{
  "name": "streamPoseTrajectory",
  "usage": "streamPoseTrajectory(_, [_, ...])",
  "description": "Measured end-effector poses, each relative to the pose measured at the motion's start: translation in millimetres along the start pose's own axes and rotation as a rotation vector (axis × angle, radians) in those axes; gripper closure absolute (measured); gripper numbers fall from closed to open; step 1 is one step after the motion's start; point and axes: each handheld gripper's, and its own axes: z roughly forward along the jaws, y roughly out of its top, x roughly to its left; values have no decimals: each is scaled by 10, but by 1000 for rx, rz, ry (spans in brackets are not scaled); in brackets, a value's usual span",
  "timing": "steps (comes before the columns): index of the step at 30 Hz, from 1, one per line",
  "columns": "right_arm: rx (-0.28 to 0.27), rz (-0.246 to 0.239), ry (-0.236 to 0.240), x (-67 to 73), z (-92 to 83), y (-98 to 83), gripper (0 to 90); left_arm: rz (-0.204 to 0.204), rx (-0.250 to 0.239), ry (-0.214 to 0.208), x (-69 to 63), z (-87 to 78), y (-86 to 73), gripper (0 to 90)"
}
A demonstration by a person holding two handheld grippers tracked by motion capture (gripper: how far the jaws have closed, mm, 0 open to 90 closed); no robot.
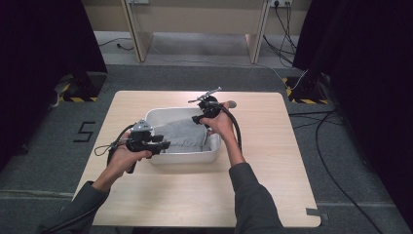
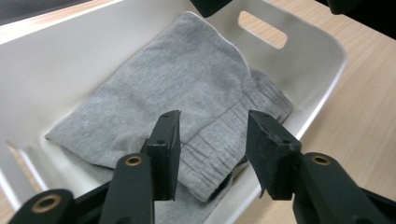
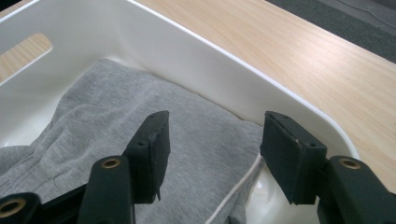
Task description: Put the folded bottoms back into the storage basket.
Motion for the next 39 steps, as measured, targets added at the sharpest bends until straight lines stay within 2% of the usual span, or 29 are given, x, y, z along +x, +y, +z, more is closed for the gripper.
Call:
streamPoseTrajectory(4, [-11, 0, -8, -12, -65, -1, 398, -20, -2, -20, -54, -16, 3, 451])
streamPoseTrajectory(12, [-23, -27, 5, 11, -214, -11, 385, -9, -20, -55, -212, -103, 14, 343])
streamPoseTrajectory(20, [-47, -50, 14, 40, -358, -71, 380, 10, -54, -88, -364, -215, 12, 314])
streamPoseTrajectory(29, [-77, -37, 31, 26, -547, -221, 368, 28, -63, -129, -512, -235, -56, 292])
streamPoseTrajectory(34, [-80, -55, 18, 67, -649, -305, 352, 33, -71, -145, -586, -232, -85, 286])
streamPoseTrajectory(39, [-95, -78, 37, 136, -747, -400, 352, 44, -83, -140, -630, -224, -113, 280])
